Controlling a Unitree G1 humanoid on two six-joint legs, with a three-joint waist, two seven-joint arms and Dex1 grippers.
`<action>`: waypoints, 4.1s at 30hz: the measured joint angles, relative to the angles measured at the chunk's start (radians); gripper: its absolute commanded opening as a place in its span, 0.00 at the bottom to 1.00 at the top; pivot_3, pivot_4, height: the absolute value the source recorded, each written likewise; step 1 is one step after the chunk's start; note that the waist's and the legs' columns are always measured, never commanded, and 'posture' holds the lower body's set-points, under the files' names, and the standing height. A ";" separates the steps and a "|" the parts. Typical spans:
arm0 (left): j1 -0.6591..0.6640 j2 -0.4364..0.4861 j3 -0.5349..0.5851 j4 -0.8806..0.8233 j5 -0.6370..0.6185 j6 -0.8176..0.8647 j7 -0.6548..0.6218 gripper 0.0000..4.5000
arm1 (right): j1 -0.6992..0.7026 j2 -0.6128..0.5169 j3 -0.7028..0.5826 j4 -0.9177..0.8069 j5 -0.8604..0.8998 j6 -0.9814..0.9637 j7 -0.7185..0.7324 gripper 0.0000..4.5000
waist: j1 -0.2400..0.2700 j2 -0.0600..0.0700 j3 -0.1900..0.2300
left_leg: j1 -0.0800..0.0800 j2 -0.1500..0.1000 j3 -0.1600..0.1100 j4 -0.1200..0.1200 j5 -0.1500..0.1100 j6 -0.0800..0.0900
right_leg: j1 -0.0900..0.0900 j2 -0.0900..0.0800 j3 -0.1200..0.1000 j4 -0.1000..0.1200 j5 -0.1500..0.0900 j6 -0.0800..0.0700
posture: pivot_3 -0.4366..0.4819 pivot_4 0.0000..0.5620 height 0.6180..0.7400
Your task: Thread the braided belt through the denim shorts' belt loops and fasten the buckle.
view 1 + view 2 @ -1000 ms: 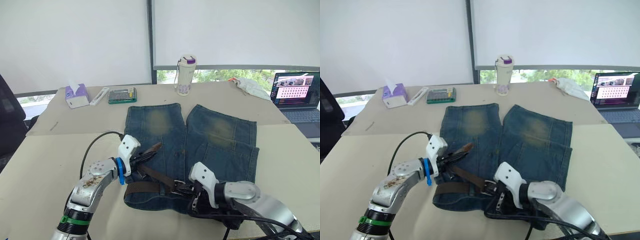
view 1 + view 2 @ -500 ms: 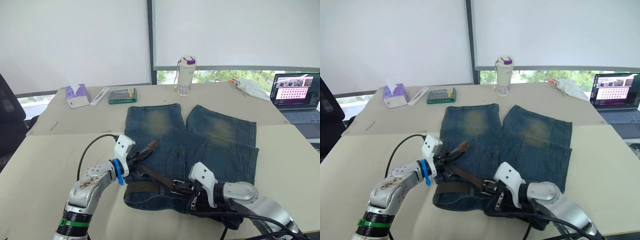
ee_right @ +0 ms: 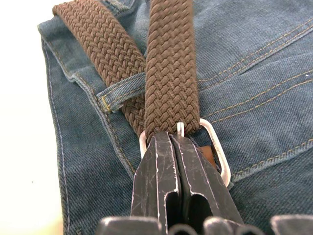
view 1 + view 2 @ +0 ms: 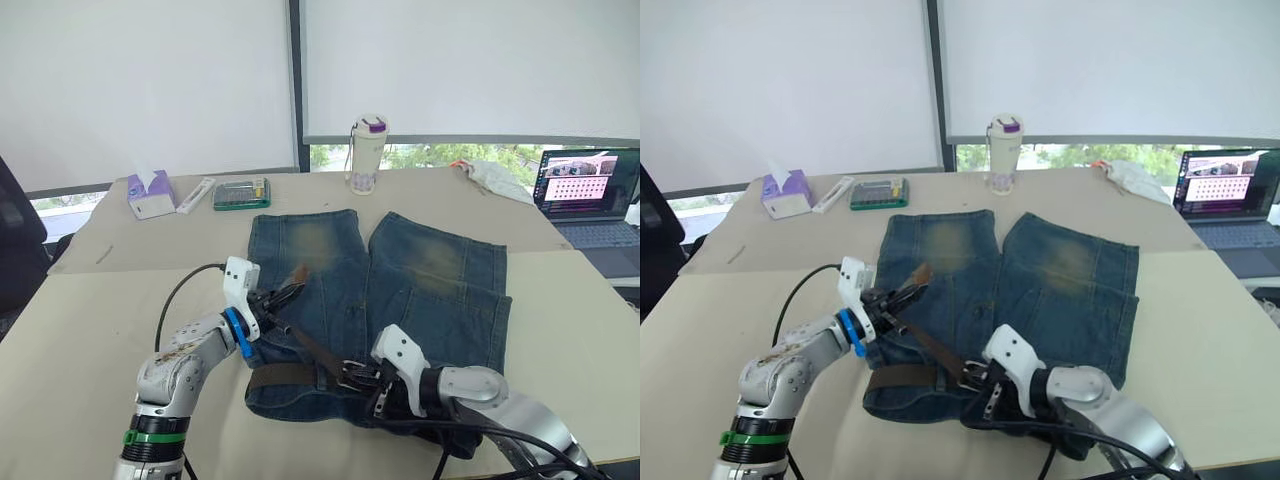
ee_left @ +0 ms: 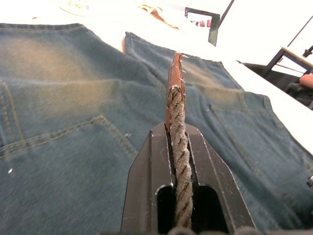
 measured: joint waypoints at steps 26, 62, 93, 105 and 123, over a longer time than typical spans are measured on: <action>-0.467 -0.402 -0.460 0.549 0.045 0.096 -0.230 0.00 | 0.186 0.035 -0.016 -0.120 -0.079 -0.041 -0.148 0.01 | 0.013 -0.005 -0.009 | -0.007 -0.009 -0.002 0.000 0.001 -0.003 | 0.002 -0.004 0.000 -0.009 -0.003 0.005 | 0.48 0.27 1.00; -0.268 -0.017 -0.603 0.432 0.340 -0.176 -0.496 0.02 | 0.292 -0.003 -0.063 -0.122 -0.119 -0.167 -0.111 0.00 | 0.034 -0.004 -0.015 | -0.003 -0.009 -0.003 -0.001 -0.004 0.005 | 0.003 -0.006 0.000 -0.012 -0.004 0.007 | 0.48 0.27 1.00; -0.201 -0.052 -0.328 0.429 0.138 -0.149 -0.672 0.00 | 0.593 -0.253 -0.589 -0.444 -0.110 -0.115 -0.294 0.40 | 0.012 0.007 0.002 | -0.011 -0.010 -0.003 0.003 -0.004 0.008 | -0.001 -0.009 0.000 -0.011 -0.006 0.013 | 0.48 0.27 1.00; -0.213 -0.075 -0.345 0.442 0.158 -0.162 -0.687 0.00 | 0.424 -0.309 -0.387 -0.370 -0.216 0.033 -0.235 0.22 | 0.014 0.007 0.002 | -0.011 -0.010 -0.003 0.002 -0.003 0.007 | -0.001 -0.009 0.000 -0.012 -0.005 0.011 | 0.48 0.27 1.00; -0.215 -0.065 -0.347 0.447 0.177 -0.178 -0.696 0.00 | 0.405 -0.286 -0.404 -0.444 -0.159 0.078 -0.193 0.27 | 0.010 0.008 0.003 | -0.011 -0.010 -0.003 0.002 -0.003 0.007 | -0.001 -0.009 0.000 -0.011 -0.005 0.011 | 0.48 0.27 1.00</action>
